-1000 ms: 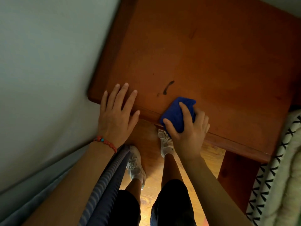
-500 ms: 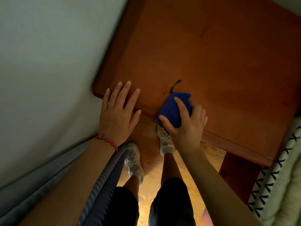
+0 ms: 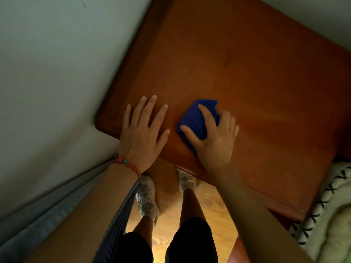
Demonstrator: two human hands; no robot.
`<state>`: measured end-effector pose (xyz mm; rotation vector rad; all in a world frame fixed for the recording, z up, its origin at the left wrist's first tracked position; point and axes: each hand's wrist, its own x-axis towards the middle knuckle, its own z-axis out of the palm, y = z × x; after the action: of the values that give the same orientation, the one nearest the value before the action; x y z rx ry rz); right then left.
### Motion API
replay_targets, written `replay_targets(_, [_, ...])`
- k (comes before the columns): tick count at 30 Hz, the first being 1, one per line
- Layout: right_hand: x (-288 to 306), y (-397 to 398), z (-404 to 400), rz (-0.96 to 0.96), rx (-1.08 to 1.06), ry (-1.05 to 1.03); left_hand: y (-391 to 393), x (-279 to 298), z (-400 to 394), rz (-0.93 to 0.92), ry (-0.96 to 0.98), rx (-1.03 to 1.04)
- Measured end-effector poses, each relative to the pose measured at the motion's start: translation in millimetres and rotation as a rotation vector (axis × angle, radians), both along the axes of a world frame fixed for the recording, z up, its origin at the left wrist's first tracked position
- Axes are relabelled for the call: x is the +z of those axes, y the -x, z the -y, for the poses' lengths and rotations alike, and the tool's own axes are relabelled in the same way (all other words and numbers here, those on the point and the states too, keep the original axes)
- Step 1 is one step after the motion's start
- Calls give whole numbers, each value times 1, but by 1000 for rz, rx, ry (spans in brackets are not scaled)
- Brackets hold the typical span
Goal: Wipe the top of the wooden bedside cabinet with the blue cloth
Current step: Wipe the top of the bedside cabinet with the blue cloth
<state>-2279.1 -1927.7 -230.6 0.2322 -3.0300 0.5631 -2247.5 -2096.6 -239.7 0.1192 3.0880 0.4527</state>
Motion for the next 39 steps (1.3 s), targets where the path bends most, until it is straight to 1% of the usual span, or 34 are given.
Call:
replay_targets(1, [0, 22, 0, -4, -3, 3, 2, -1, -1, 7, 6, 4])
replay_targets(3, [1, 77, 3, 2, -76, 24, 3, -2, -2, 10, 24, 18])
replay_targets(5, [-1, 109, 4, 22, -136, 32, 2, -2, -5, 17, 26, 37])
replay_targets(6, [-2, 111, 4, 10, -136, 38, 3, -2, -5, 23, 25, 48])
replay_targets(8, [-3, 88, 0, -12, -91, 61, 4, 0, -8, 40, 30, 78])
replay_targets(10, [-3, 51, -8, 16, -12, 63, 6, 2, -14, 58, 28, 116])
replay_targets(12, [-3, 41, -17, 23, 80, 20, 12, 6, -21, 63, 17, 141])
replay_targets(14, [-3, 69, -18, 8, 138, -4, 21, 9, -28, 59, 3, 143])
replay_targets(16, [-2, 117, -13, -2, 99, 5, 33, 10, -33, 59, -6, 153])
replay_targets(19, [-1, 184, -8, 41, 25, 31, 49, 7, -39, 81, 6, 167])
replay_targets(21, [-1, 189, -6, 26, 24, 50, 55, 4, -39, 91, 13, 183])
replay_targets(23, [-1, 162, -10, 31, 47, 67, 56, 3, -40, 100, 19, 201])
replay_targets(25, [0, 136, -18, 41, 133, 45, 55, 5, -42, 115, 16, 213])
replay_targets(26, [0, 139, -21, 44, 187, 26, 55, 5, -43, 125, 18, 215])
replay_targets(28, [-1, 173, -20, 30, 208, 14, 54, 6, -43, 146, 31, 211])
replay_targets(32, [1, 253, -3, 50, 35, 26, 57, 8, -44, 181, 38, 220])
replay_targets(34, [2, 248, -2, 61, 48, 53, 60, 10, -46, 183, 26, 232])
replay_targets(37, [3, 201, -15, 68, 179, 63, 68, 12, -54, 178, 5, 242])
replay_targets(39, [1, 190, -21, 69, 258, 32, 75, 13, -58, 185, 2, 248])
